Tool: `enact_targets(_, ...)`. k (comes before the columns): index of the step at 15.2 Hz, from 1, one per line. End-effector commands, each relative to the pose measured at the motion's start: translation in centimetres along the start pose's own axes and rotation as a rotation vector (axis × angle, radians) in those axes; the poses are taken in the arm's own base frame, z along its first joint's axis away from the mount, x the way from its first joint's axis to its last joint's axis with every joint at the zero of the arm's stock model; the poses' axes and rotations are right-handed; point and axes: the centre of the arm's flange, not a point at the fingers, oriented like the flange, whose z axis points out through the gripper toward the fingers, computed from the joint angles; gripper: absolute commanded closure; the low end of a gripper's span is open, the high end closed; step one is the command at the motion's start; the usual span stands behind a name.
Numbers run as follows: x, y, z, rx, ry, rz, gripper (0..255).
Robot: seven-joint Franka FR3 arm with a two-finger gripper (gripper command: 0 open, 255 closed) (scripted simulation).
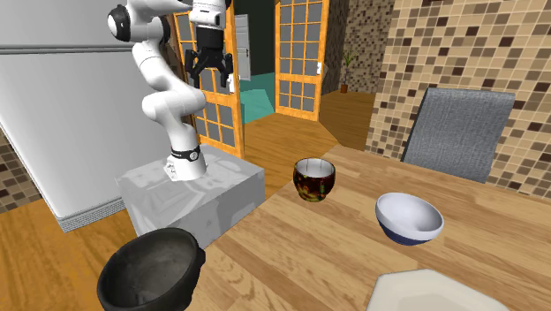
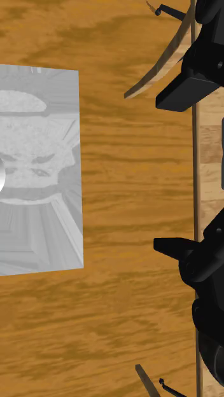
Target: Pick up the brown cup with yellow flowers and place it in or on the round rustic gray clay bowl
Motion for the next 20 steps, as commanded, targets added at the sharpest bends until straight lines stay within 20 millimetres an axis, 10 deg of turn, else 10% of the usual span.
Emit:
enact_targets(1, 0.0, 0.0, 0.0, 0.0, 0.0, 0.0, 0)
enact_targets(20, 21.1, -5.2, 10.9, 0.012, 0.055, 0.003, 0)
